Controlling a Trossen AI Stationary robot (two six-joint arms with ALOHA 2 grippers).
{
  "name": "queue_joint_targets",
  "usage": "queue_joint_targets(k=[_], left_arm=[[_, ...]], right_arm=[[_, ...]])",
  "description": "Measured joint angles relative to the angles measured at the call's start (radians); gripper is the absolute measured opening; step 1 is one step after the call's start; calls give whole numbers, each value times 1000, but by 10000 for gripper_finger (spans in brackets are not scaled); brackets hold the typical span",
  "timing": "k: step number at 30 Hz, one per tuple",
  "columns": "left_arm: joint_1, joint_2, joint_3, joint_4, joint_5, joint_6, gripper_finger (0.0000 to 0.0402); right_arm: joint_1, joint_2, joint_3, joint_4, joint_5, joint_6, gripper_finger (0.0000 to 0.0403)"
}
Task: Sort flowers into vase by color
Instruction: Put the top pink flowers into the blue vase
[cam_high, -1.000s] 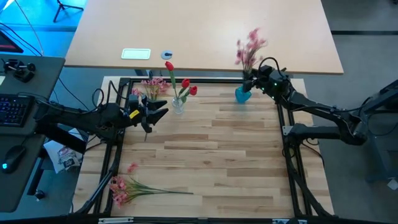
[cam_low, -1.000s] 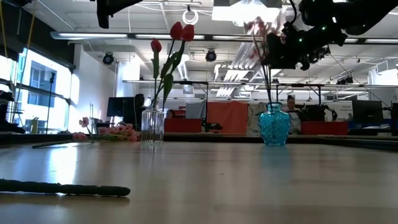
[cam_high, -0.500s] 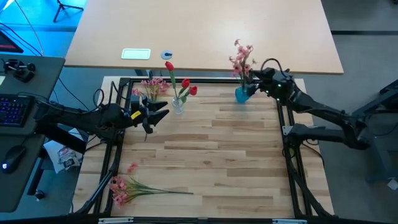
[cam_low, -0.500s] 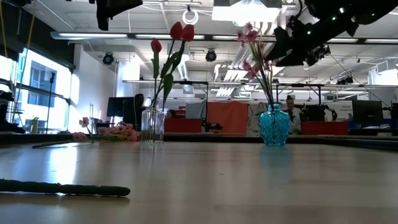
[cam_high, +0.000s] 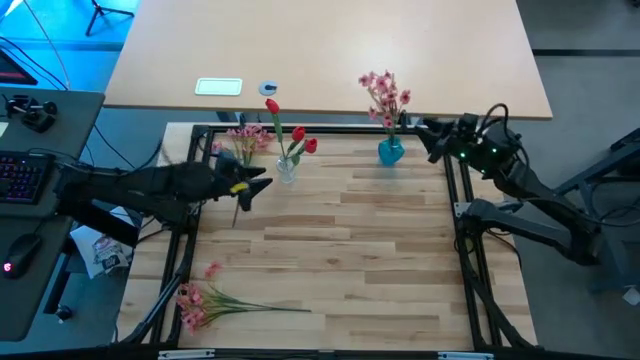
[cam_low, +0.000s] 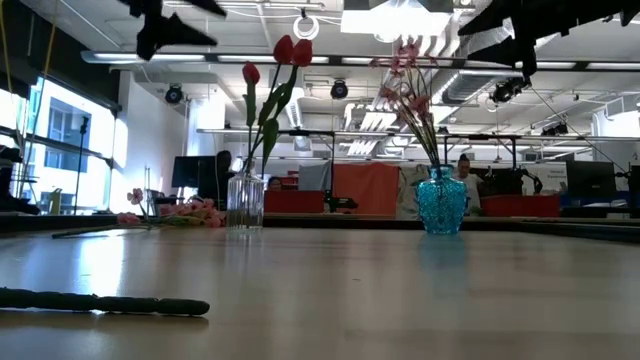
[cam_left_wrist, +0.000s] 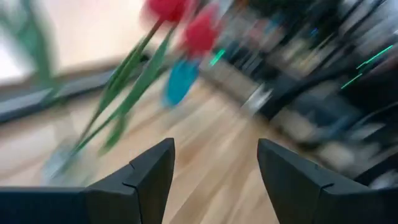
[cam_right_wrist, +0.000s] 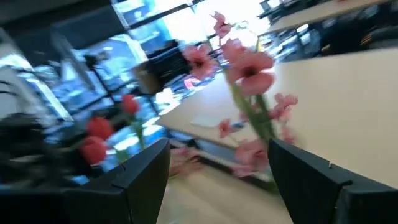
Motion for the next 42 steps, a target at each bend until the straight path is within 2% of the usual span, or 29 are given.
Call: queue_joint_targets(k=[2, 5, 7, 11, 17, 21, 26, 31, 33, 42], left_arm=[[28, 57, 73, -202, -6, -57, 211], [80, 143, 134, -405, -24, -126, 207], [111, 201, 137, -477, -10, -140, 207], [158, 314, 135, -626, 82, -143, 207], [201, 474, 135, -821, 48, -217, 207], [252, 538, 97, -784, 17, -215, 206], [347, 562, -6, -651, 97, -185, 206], [446, 543, -55, -517, 120, -147, 206], [498, 546, -71, -460, 171, -109, 206], [640, 544, -91, -399, 214, -4, 206]], right_arm=[[4, -3, 0, 2, -71, 54, 266], [36, 6, 0, 16, -162, 141, 266], [68, 19, 0, 30, -210, 179, 265], [141, 25, 0, 136, -297, 239, 265], [223, 9, 0, 400, -343, 313, 265], [256, 8, 0, 467, -342, 317, 265], [288, 12, 0, 456, -339, 318, 265], [307, 13, 0, 437, -339, 315, 265], [307, 13, 0, 433, -339, 314, 265], [307, 17, 0, 407, -338, 325, 265]])
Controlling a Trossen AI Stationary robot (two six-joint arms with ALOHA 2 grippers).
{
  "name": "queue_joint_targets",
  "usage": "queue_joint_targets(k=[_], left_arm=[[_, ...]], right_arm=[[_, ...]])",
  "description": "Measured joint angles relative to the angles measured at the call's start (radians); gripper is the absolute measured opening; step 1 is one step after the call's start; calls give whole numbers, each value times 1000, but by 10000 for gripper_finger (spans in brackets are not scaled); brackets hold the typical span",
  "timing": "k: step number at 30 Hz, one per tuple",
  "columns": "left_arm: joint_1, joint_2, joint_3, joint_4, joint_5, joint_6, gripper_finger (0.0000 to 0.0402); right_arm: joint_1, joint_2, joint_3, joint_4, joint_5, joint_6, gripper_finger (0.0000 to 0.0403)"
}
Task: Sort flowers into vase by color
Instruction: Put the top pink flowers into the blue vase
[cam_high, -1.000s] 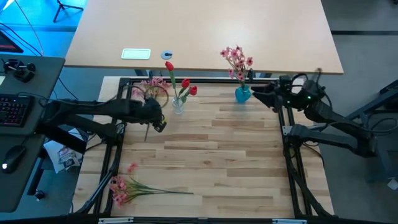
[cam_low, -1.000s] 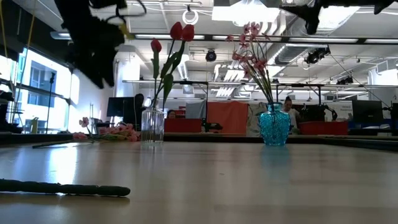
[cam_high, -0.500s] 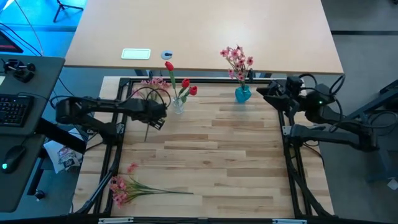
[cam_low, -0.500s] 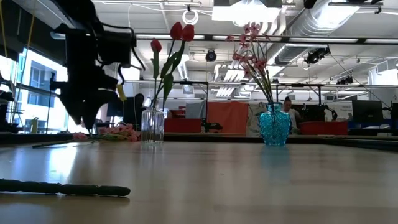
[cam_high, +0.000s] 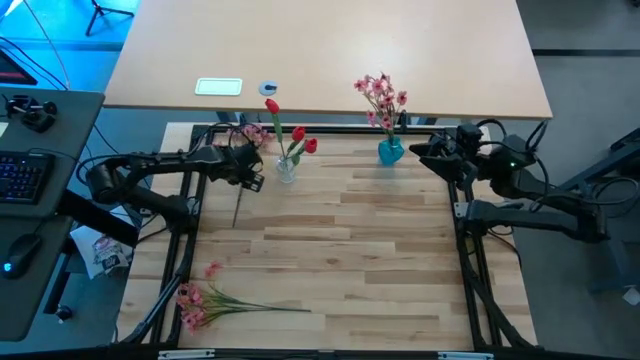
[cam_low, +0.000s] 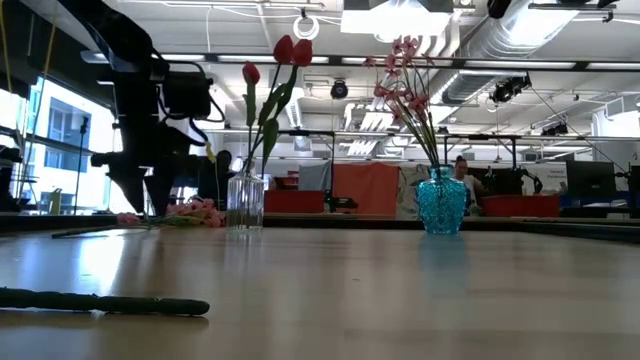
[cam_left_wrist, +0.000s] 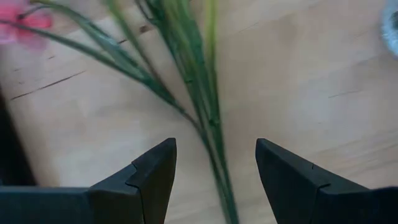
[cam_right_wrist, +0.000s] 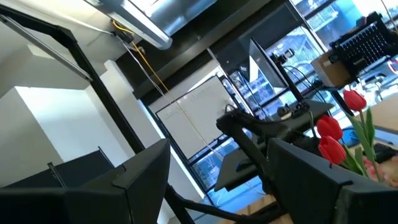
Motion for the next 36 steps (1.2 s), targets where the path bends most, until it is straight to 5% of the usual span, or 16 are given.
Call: queue_joint_targets(k=[24, 28, 33, 36], left_arm=[[57, -2, -105, 91, 121, -37, 197], [57, -1, -106, 110, 117, -37, 143], [63, 1, -107, 147, 107, -19, 24], [63, 1, -107, 174, 132, -13, 10]], right_arm=[[0, 41, 0, -1, 0, 18, 265], [0, 41, 0, -1, 0, 15, 265], [0, 41, 0, -1, 0, 18, 265], [0, 41, 0, 1, 0, 18, 265]])
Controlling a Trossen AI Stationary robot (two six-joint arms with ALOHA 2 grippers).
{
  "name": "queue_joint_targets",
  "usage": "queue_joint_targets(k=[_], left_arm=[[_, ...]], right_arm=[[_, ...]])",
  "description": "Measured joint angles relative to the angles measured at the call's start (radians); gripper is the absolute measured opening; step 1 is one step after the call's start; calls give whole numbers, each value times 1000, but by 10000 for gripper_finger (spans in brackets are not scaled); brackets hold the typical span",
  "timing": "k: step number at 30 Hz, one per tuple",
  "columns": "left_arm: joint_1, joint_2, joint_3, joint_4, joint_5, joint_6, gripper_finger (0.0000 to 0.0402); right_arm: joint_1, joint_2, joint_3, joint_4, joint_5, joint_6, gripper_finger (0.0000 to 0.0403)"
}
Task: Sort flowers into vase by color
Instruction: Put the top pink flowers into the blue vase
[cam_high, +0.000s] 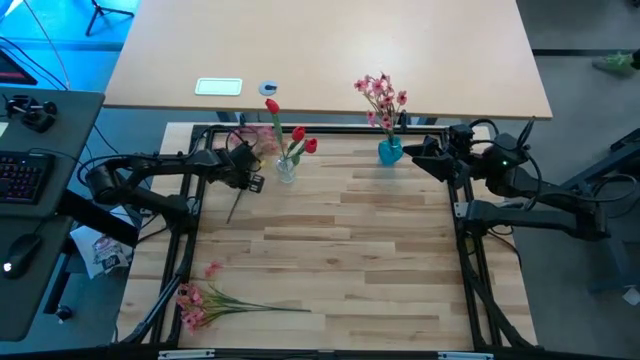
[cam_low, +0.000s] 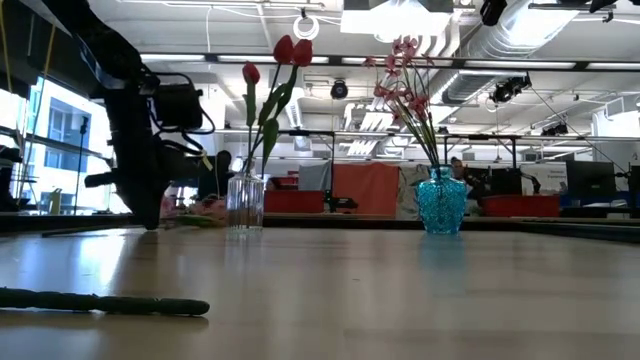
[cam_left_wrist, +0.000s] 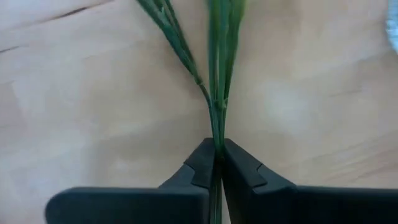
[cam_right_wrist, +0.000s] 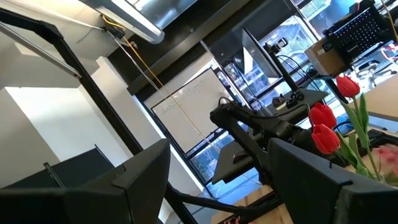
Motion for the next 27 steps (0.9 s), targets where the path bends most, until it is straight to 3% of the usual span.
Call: queue_joint_targets(k=[6, 12, 19, 27], left_arm=[[-40, -105, 0, -72, 5, 25, 2], [-107, -367, 0, -168, -189, -88, 1], [-184, -633, 0, -159, -403, -230, 0], [-287, -793, 97, 14, -407, -64, 0]], right_arm=[[20, 0, 0, 77, 15, 1, 265], [79, 0, 0, 99, 92, -52, 265], [127, 14, 0, 87, 175, -97, 265], [145, 58, 0, 87, 177, -97, 265]])
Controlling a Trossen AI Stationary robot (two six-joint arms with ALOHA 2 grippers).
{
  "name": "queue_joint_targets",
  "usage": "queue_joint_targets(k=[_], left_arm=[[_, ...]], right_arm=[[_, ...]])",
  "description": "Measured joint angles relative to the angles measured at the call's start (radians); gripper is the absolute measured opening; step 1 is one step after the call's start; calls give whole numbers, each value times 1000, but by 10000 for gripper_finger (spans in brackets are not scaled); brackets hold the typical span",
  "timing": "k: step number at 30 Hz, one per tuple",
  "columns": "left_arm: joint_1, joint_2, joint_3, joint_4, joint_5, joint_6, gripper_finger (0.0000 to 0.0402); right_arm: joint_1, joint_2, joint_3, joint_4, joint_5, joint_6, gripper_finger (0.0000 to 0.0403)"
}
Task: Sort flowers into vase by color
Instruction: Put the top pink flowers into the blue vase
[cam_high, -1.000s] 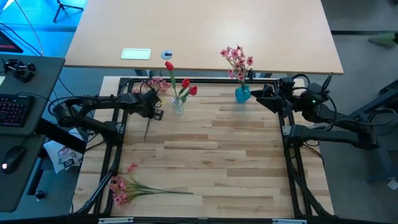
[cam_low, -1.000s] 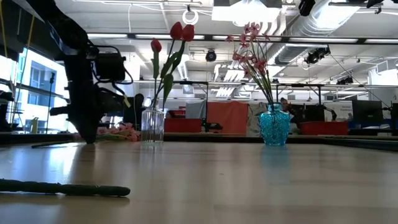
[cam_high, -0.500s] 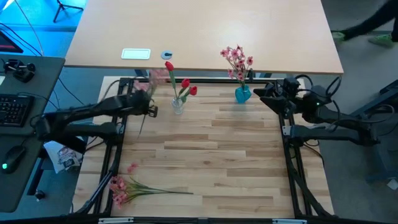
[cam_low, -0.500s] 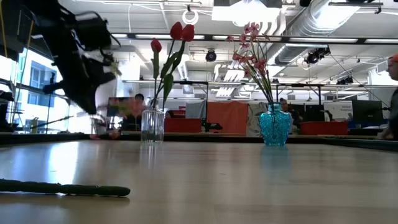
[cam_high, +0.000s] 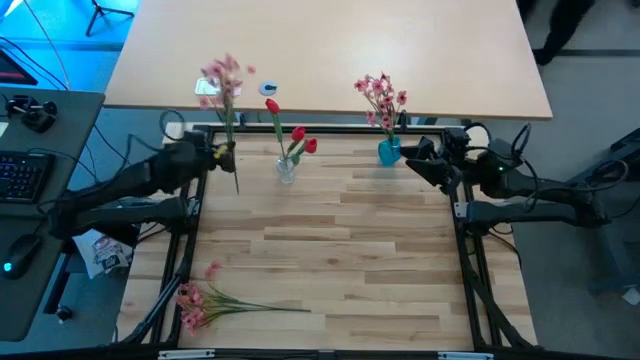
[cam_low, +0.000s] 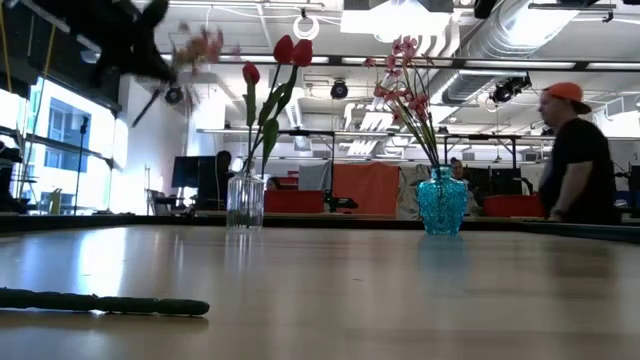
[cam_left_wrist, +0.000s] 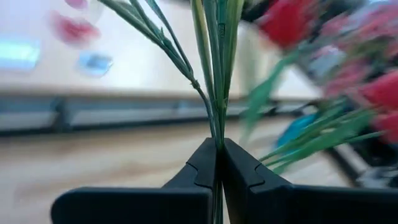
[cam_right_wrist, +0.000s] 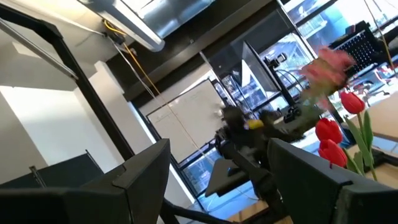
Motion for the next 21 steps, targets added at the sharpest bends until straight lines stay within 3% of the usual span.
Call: queue_joint_targets(k=[7, 10, 15, 21], left_arm=[[-111, -10, 215, 81, -10, 229, 0], [-168, 10, 253, 173, 92, 296, 0], [-277, 46, 252, 332, 375, 357, 0], [-472, 114, 231, 442, 448, 331, 0]], right_arm=[[0, 49, 0, 0, 0, -9, 265], [0, 70, 0, 29, 0, 2, 265], [12, 123, 0, 189, 4, 8, 265], [98, 216, 0, 354, 71, 2, 265]])
